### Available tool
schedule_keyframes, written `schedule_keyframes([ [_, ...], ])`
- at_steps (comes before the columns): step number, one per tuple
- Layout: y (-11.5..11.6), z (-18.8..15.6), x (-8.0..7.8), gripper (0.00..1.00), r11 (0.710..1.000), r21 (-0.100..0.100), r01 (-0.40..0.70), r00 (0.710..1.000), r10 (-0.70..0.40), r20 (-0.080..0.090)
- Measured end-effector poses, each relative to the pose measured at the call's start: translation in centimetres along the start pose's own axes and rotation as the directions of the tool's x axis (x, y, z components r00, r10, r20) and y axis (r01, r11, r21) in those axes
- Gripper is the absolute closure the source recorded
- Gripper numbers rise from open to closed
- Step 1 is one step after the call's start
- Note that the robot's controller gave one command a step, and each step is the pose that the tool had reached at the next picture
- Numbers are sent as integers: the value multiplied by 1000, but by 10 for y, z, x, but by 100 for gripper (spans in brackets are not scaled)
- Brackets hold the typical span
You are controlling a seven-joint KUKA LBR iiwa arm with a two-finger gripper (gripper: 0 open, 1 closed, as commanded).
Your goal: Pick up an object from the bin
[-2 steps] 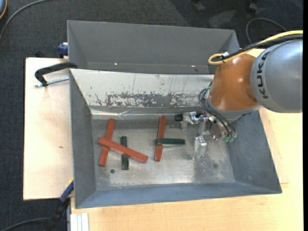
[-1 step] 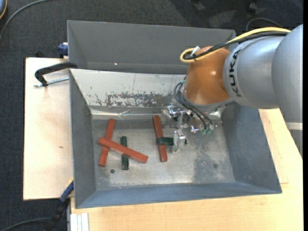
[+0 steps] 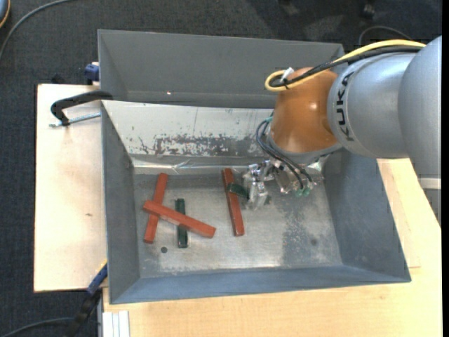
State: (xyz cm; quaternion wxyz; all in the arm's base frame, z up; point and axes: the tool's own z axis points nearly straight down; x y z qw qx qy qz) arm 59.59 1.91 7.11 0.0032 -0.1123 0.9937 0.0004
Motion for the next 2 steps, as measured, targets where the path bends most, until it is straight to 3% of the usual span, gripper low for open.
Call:
schedule_keyframes([
  [1,5,0,18,100,998,-1,70,998,-70,-6],
  [2,-45,-133,28,100,994,6,111,994,-111,8],
])
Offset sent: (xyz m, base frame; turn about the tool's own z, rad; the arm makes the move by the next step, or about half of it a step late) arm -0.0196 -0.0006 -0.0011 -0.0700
